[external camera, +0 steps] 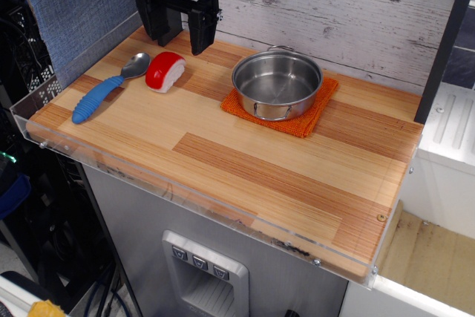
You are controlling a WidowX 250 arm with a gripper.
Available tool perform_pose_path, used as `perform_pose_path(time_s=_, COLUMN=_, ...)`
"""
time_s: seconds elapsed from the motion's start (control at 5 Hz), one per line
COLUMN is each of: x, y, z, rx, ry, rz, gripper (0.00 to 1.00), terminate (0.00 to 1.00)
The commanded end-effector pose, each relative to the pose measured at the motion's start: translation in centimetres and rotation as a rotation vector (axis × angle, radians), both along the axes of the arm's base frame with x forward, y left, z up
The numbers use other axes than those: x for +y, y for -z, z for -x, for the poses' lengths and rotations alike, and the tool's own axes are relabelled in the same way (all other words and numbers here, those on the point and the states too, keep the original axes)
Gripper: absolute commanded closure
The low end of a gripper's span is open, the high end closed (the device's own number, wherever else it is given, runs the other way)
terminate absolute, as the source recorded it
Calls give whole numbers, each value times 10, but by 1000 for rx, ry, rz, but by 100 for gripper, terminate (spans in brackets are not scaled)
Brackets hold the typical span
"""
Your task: Move the white and red vegetable to the front right corner of the table.
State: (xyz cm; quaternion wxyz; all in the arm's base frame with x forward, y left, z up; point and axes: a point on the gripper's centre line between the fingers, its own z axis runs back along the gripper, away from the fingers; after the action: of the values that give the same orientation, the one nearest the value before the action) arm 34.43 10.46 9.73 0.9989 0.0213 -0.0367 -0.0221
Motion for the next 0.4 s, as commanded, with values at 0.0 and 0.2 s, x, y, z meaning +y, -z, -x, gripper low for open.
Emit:
perform_pose_path(time_s=0.0, x=0, y=0, z=0, rx=0, ry=0, rz=0, gripper=0, terminate=0)
perform_pose_path(time_s=0.2, x=20, y=4, z=-3, rx=-7, ry=-67, rz=-24, gripper=0, terminate=0)
